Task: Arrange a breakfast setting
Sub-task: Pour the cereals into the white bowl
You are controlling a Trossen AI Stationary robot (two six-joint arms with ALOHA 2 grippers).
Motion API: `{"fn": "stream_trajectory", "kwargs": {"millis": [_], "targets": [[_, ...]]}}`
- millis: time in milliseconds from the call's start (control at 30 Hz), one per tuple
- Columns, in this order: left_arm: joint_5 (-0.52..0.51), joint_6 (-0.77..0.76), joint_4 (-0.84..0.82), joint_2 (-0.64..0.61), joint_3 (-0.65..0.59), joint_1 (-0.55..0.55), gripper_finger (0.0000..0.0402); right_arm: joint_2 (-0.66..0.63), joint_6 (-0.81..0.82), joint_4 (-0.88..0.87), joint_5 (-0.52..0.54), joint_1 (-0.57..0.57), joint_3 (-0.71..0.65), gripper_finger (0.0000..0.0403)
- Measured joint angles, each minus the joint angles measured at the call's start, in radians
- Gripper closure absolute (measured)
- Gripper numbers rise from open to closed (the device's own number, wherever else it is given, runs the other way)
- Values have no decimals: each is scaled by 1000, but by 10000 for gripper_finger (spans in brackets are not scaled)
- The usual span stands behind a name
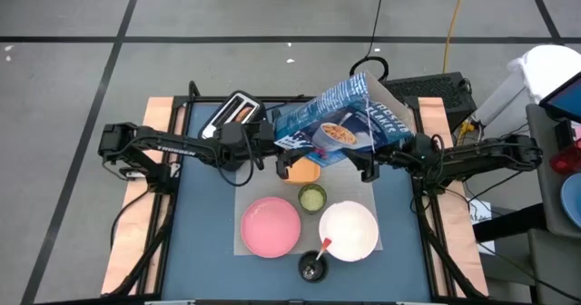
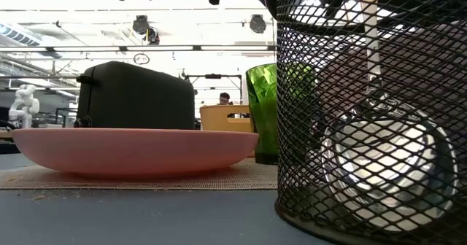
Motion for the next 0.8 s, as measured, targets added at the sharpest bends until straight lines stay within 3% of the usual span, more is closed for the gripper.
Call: {"fn": "stream_trajectory", "kwargs": {"millis": [400, 800], "targets": [[-11, -1, 3, -22, -1, 2, 132, -92, -6, -164, 2, 0, 1, 9], [25, -10, -135, -119, -1, 2, 131, -264, -33, -495, 2, 0, 1, 9]]}}
